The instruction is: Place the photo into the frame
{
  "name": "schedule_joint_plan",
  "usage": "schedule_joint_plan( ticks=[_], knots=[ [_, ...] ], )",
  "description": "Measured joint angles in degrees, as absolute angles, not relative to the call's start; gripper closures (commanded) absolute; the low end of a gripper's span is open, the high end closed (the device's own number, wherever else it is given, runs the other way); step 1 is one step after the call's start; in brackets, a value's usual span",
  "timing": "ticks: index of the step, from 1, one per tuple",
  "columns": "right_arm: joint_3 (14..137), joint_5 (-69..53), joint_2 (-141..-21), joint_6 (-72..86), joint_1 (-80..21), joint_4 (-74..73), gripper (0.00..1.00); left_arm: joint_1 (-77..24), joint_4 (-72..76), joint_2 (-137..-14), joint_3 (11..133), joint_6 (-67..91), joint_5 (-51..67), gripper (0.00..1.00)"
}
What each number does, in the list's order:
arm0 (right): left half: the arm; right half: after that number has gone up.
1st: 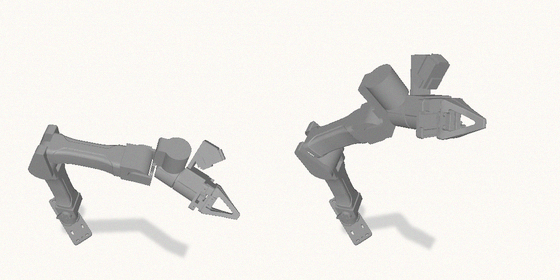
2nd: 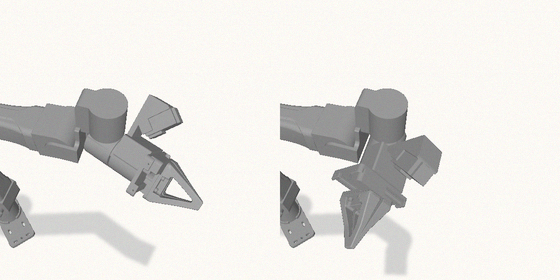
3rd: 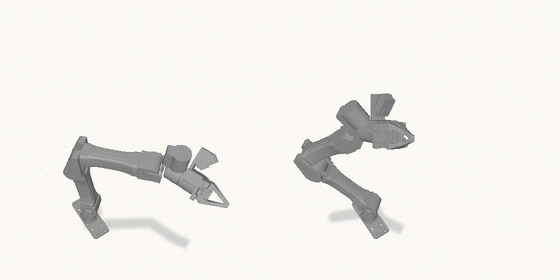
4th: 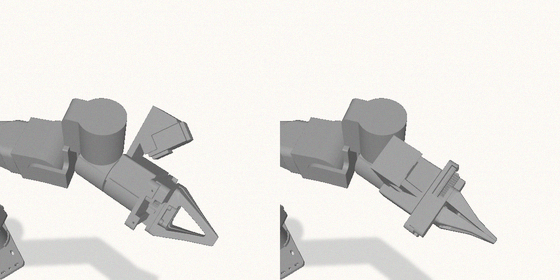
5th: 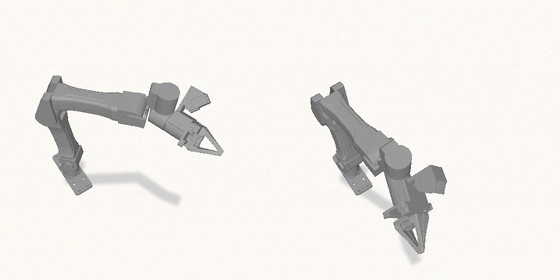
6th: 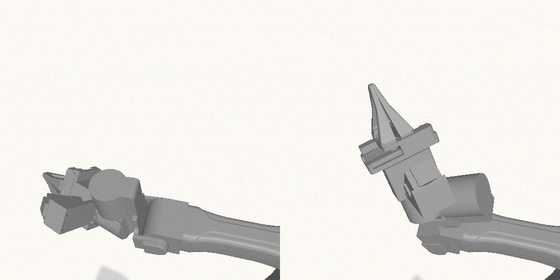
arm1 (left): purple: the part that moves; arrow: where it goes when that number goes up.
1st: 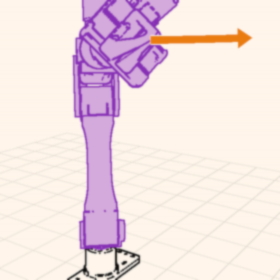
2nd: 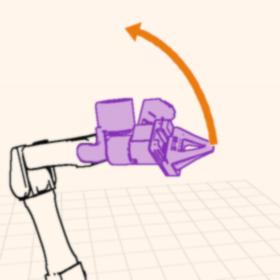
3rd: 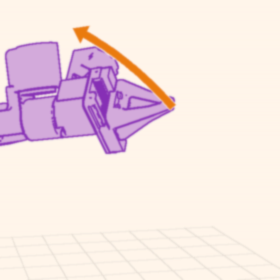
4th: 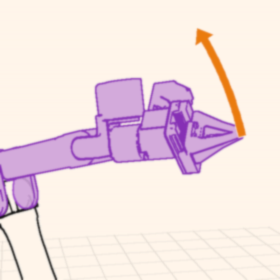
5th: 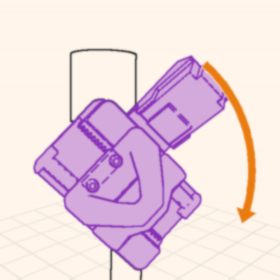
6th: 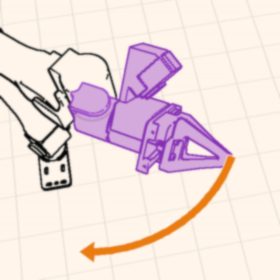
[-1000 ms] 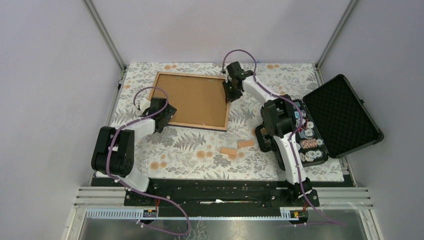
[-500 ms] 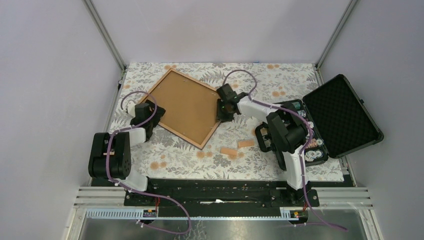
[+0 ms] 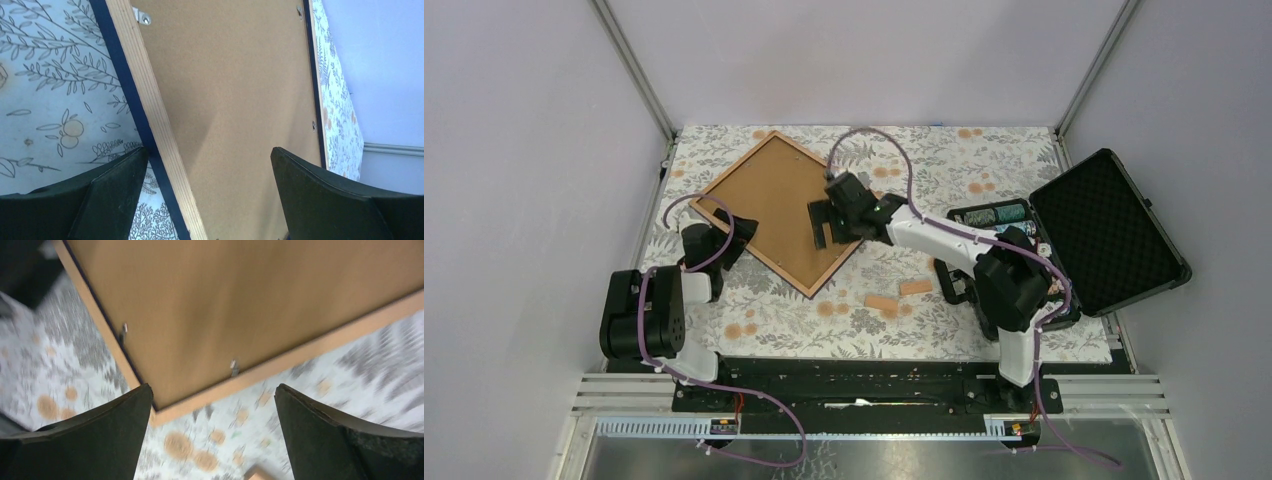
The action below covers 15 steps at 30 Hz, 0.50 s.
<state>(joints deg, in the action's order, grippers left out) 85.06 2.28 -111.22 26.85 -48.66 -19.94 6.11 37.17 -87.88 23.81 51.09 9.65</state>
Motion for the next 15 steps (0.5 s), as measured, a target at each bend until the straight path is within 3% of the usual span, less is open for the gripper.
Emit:
schedule_joint_plan(
  ticks=[8, 15],
  knots=[
    [103.6, 17.1, -116.7, 11.5, -46.3, -12.8, 0.0, 6.0, 38.3, -81.8, 17.5, 52.6, 9.0, 0.02],
    [118.6, 14.2, -131.9, 5.9, -39.1, -11.9, 0.0, 6.0, 38.7, -79.9, 15.6, 53.5, 8.1, 0.01]
  ],
)
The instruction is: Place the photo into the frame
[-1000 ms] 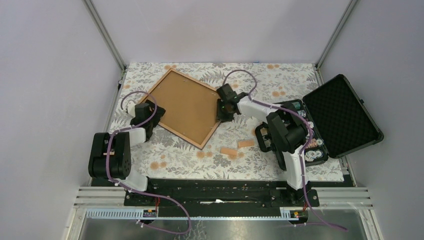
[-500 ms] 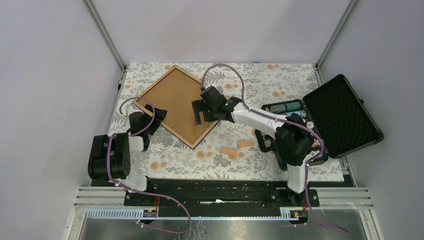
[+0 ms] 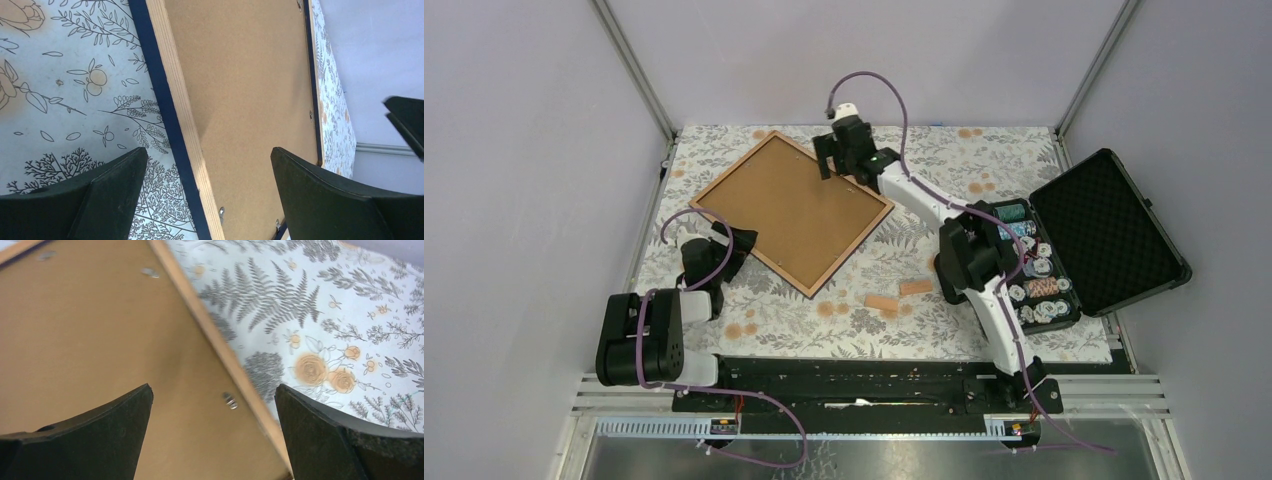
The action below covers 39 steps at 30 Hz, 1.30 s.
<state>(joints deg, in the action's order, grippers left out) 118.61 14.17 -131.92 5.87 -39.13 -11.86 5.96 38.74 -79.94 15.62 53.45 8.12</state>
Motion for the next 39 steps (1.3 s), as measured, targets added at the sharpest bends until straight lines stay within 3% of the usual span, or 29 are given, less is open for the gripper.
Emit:
schedule_joint_plan(
  ticks=[9, 18, 22, 25, 31, 39],
  knots=[
    [129.6, 4.9, -145.4, 8.6, -27.7, -21.3, 0.03, 5.1, 38.9, -80.0, 15.6, 53.8, 8.1, 0.01],
    [122.0, -10.4, -144.6, 14.8, -26.4, -17.3, 0.33, 3.4, 38.9, -81.0, 16.5, 53.3, 7.1, 0.01],
    [111.6, -14.8, -139.7, 18.5, -26.3, -11.1, 0.38, 3.2, 38.9, -82.3, 17.7, 52.9, 6.7, 0.01],
    [104.8, -16.1, -136.2, 20.4, -26.2, -7.7, 0.38, 3.4, 38.9, -82.6, 18.0, 52.5, 5.4, 0.01],
    [100.1, -14.7, -132.6, 21.7, -26.8, -7.6, 0.21, 3.4, 38.6, -83.1, 18.6, 52.4, 4.6, 0.01],
    [106.0, -4.7, -134.8, 19.4, -29.9, -13.7, 0.27, 3.3, 38.7, -85.1, 20.3, 52.4, 4.7, 0.01]
  ],
)
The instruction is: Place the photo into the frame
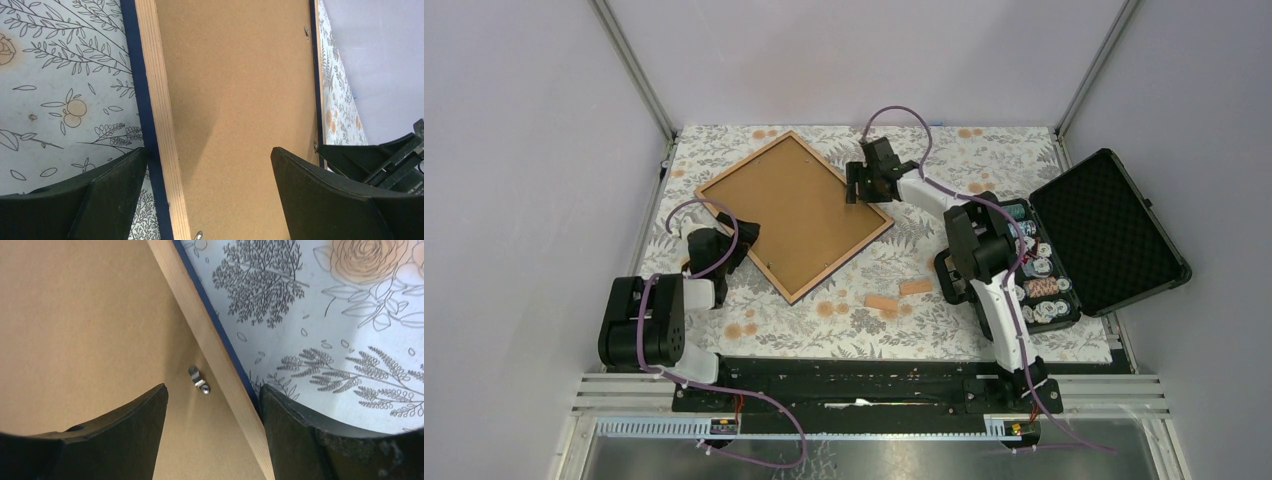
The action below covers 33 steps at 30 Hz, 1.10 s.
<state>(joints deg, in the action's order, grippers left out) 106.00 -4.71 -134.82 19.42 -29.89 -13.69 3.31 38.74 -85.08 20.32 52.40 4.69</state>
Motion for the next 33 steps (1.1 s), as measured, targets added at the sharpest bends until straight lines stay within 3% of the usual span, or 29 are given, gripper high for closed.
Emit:
schedule_joint_plan(
  ticks=[9, 13, 24, 33],
  knots=[
    [114.7, 3.2, -139.6, 17.8, -31.8, -19.4, 0.44, 3.3, 38.8, -85.2, 20.5, 52.4, 4.7, 0.01],
    [116.4, 5.0, -140.4, 17.7, -32.0, -20.9, 0.56, 3.3, 38.8, -85.2, 20.5, 52.4, 4.7, 0.02],
    [119.2, 6.0, -141.6, 15.4, -32.3, -22.8, 1.0, 3.2, 38.9, -85.3, 20.5, 52.4, 4.7, 0.01],
    [118.2, 6.3, -141.3, 16.8, -32.4, -21.9, 1.0, 3.1, 39.0, -85.2, 20.5, 51.9, 4.6, 0.01]
  ],
)
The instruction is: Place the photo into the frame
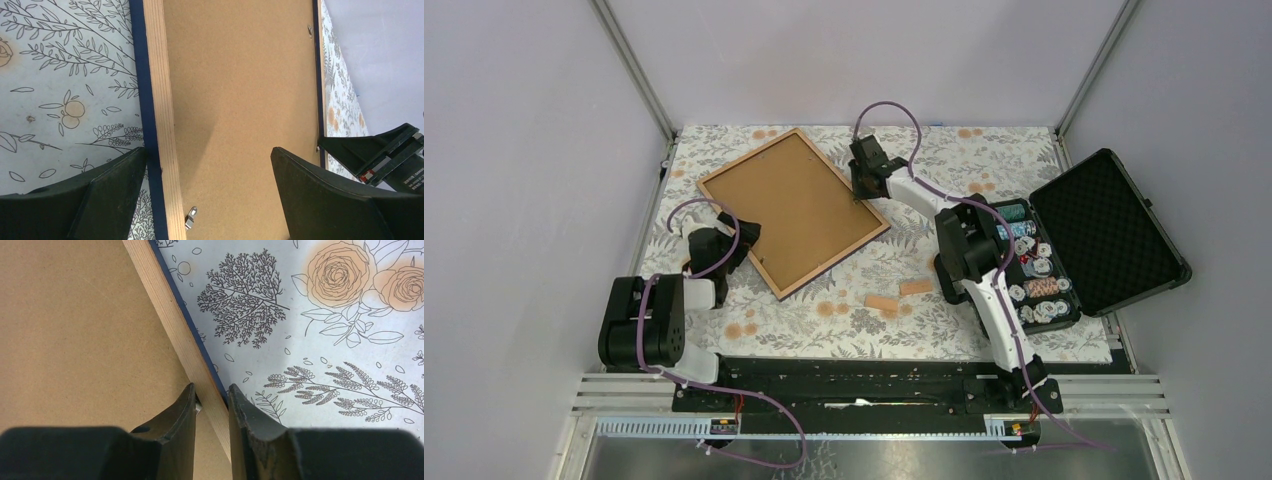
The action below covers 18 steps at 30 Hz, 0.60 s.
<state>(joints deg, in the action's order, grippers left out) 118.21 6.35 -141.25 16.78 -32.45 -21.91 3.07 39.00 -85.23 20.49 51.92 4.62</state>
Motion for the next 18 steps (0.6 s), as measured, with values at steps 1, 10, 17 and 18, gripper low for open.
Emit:
schedule_joint_plan(
  ticks=[1, 10, 17, 18],
  knots=[
    [117.3, 6.4, -140.9, 17.0, -32.4, -21.1, 1.0, 2.9, 38.9, -85.1, 20.5, 51.6, 4.5, 0.01],
    [108.4, 6.1, -136.6, 23.7, -32.1, -14.4, 1.0, -4.0, 10.7, -74.0, 29.5, 49.5, -1.0, 0.01],
    [98.9, 5.9, -131.9, 31.3, -32.4, -8.1, 1.0, -20.0, 0.6, -59.3, 27.4, 53.1, -2.0, 0.01],
    [96.4, 5.9, -130.5, 32.6, -32.4, -7.0, 1.0, -22.4, 0.2, -58.1, 26.1, 53.9, -2.0, 0.01]
  ],
)
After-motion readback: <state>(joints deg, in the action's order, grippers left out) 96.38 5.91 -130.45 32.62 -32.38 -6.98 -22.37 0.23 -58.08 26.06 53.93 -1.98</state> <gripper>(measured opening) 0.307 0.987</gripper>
